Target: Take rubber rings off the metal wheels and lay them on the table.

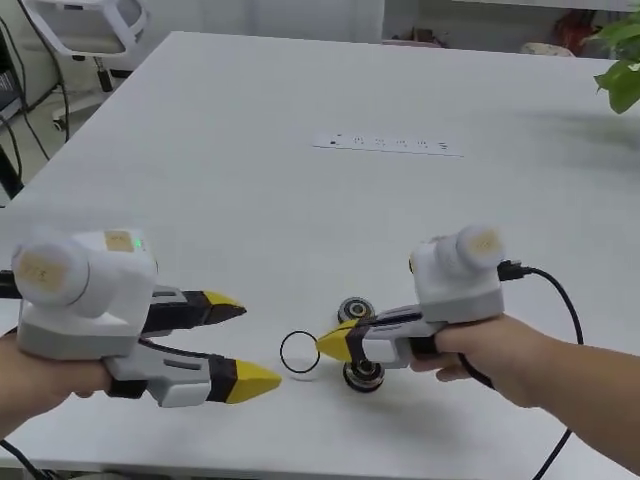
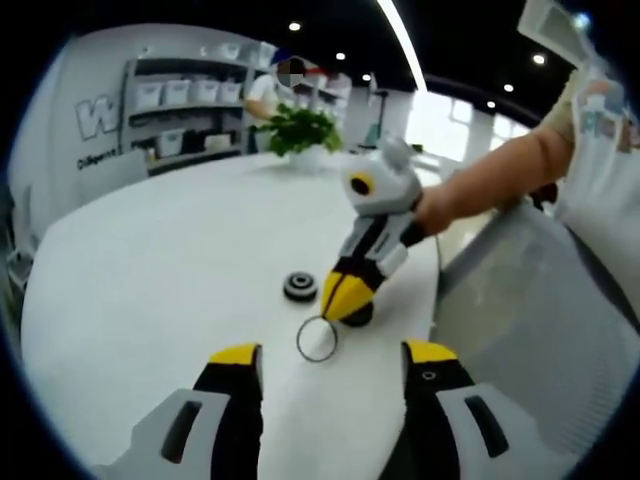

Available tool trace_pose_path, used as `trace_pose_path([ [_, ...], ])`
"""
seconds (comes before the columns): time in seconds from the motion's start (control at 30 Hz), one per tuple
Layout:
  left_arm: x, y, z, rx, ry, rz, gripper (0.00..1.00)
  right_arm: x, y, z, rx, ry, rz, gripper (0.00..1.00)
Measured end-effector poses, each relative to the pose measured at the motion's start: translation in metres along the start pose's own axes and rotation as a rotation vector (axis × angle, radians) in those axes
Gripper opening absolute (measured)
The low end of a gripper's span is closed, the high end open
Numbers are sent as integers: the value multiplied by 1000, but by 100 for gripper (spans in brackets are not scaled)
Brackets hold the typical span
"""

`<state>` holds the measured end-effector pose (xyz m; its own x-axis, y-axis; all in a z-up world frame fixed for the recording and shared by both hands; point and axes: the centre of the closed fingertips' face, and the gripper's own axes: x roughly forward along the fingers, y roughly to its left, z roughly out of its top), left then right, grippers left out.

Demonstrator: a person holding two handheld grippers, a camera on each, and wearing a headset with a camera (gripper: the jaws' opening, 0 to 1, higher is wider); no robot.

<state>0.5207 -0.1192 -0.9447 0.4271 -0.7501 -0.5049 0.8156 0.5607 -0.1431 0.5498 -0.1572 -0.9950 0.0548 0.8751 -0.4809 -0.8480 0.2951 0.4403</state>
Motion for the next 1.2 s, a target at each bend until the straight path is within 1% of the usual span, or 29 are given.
trace_pose_path([
  [0.17, 1, 0, -6, -10, 26, 2, 63, 0, -1, -2, -41, 15, -11, 1],
  [0.27, 2, -2, -8, -5, 37, -3, 63, 0, 1, -2, -30, 9, -3, 11],
  [0.37, 2, -2, -9, -8, 40, -3, 63, -1, 1, -3, -47, 16, -5, 13],
  [0.47, 2, -1, -9, -7, 41, -3, 64, -2, 1, -3, -65, 17, -13, 18],
  [0.63, 1, 1, -6, -10, 39, 1, 64, -5, 1, -1, -82, 13, -14, 21],
  [0.77, 1, 1, -4, -7, 36, 0, 63, -11, 1, 5, -86, -4, -12, 21],
  [0.9, 2, 0, -1, 7, 38, -4, 63, -20, -1, 11, -86, -27, -15, 21],
  [1.2, 10, 1, 9, 35, 41, -12, 62, -39, -6, 13, -87, -58, -32, 22],
])
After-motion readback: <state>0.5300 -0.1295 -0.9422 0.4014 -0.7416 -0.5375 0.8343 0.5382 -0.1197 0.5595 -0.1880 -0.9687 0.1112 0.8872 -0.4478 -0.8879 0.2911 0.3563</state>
